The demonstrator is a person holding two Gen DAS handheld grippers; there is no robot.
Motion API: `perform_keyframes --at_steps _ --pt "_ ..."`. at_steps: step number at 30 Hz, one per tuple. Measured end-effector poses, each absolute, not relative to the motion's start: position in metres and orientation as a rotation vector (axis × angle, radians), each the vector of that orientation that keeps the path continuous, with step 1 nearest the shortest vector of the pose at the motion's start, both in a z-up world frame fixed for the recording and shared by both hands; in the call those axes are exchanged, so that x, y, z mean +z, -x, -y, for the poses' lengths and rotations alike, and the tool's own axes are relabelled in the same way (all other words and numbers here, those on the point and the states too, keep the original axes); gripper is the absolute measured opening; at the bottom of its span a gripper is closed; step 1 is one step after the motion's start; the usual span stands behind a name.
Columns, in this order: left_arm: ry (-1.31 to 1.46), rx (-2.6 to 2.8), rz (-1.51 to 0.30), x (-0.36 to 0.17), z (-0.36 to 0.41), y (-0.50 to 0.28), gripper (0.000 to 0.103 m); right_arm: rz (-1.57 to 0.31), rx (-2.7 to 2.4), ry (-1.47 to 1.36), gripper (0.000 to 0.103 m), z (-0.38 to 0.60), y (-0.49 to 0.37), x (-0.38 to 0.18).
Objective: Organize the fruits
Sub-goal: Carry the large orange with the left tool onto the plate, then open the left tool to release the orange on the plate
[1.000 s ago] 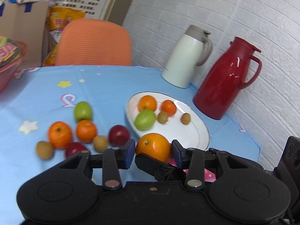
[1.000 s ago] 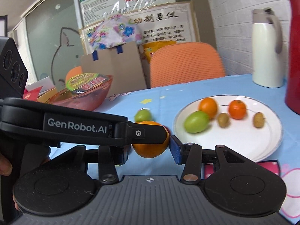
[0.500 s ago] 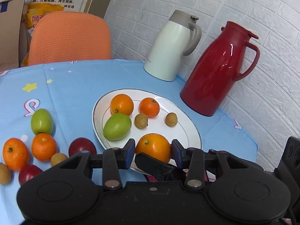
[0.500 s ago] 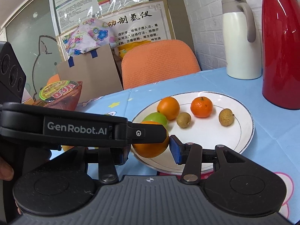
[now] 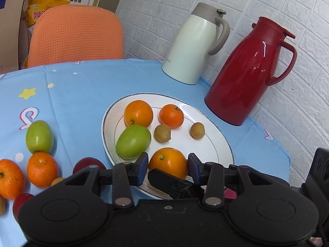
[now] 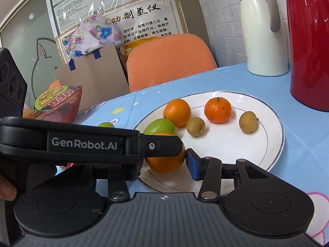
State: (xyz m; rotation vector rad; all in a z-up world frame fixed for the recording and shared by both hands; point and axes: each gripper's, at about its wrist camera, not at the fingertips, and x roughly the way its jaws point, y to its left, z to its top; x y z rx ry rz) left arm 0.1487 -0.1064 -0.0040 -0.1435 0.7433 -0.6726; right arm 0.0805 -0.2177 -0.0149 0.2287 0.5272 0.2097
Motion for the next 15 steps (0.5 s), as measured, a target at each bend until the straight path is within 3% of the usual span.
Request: perform_keyframes --at_steps 7,11,15 --pt "0.135 -0.659 -0.733 -0.004 0.104 -0.15 0.088 -0.522 0.229 -0.23 0.08 0.217 -0.083 -0.017" --pt "0.115 -0.654 -0.706 0.001 0.103 -0.143 0.089 -0.514 0.234 -0.222 0.091 0.215 -0.082 -0.015" --pt "0.125 -0.643 -0.688 0.005 0.098 -0.138 0.103 -0.513 0.234 -0.214 0.098 0.213 -0.079 -0.014"
